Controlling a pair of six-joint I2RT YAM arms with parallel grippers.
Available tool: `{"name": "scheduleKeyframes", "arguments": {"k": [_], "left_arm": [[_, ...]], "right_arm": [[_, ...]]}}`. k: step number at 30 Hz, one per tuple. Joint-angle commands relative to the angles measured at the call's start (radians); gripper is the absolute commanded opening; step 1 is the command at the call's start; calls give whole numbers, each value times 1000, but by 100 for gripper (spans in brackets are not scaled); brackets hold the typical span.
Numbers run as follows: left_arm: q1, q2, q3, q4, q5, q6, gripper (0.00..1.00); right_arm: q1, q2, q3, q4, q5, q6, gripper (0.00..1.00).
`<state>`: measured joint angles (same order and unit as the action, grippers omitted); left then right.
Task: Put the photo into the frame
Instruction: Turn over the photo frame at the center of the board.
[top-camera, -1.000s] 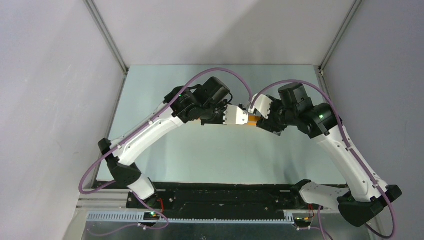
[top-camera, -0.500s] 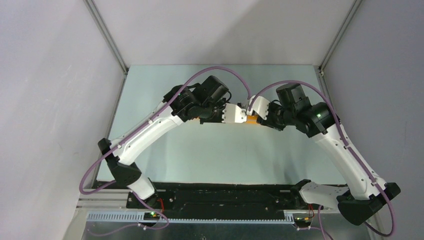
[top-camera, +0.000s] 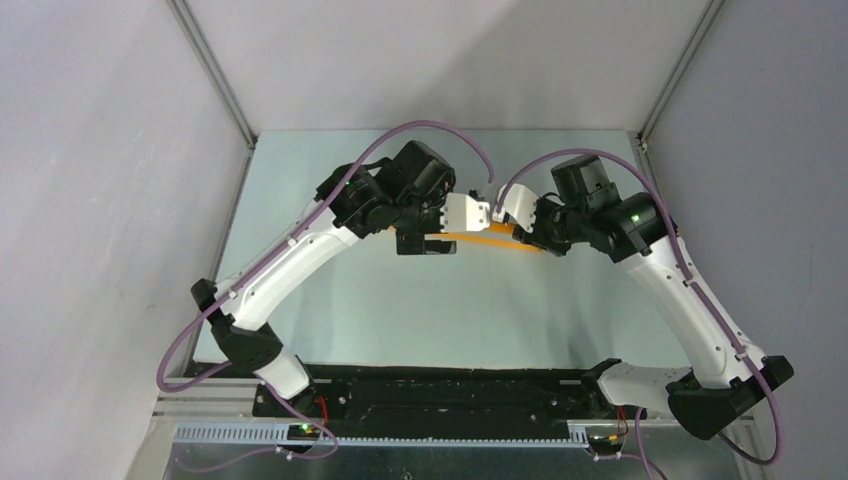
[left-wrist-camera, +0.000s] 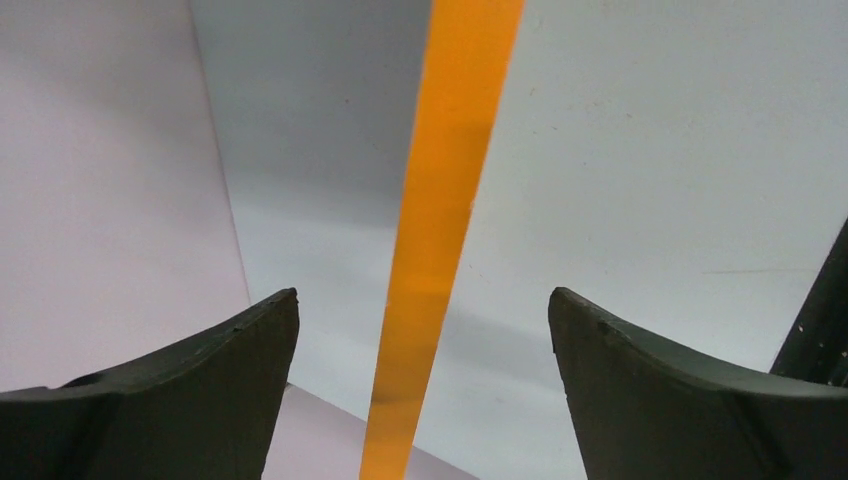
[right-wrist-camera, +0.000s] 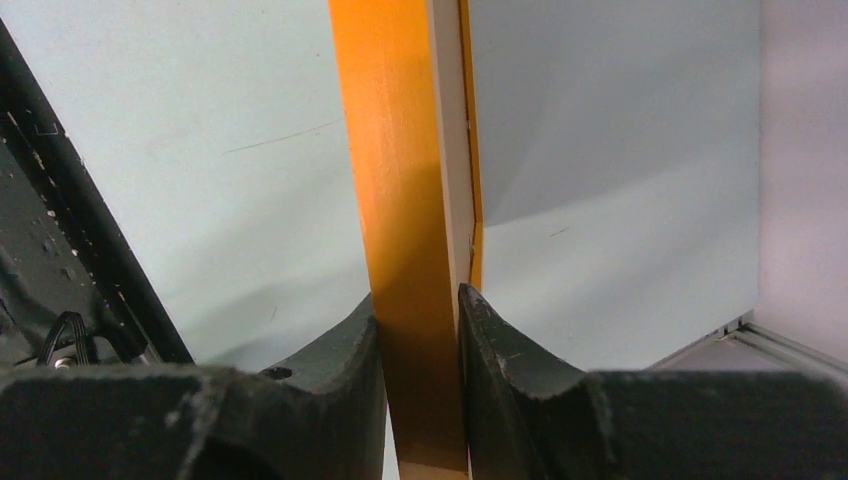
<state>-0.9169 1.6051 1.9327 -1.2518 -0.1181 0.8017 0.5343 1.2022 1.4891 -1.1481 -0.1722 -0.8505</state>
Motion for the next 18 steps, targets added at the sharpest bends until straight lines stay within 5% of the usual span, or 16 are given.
{"name": "scheduleKeyframes", "arguments": {"k": [1,18], "left_arm": [[36,-33,52,38,-3,-44,99],[232,-150,54,56,134,-163,100]], "right_arm": [[-34,20,94,-24,-50,60,0],[-269,306,447,-110,-216,418,0]]}}
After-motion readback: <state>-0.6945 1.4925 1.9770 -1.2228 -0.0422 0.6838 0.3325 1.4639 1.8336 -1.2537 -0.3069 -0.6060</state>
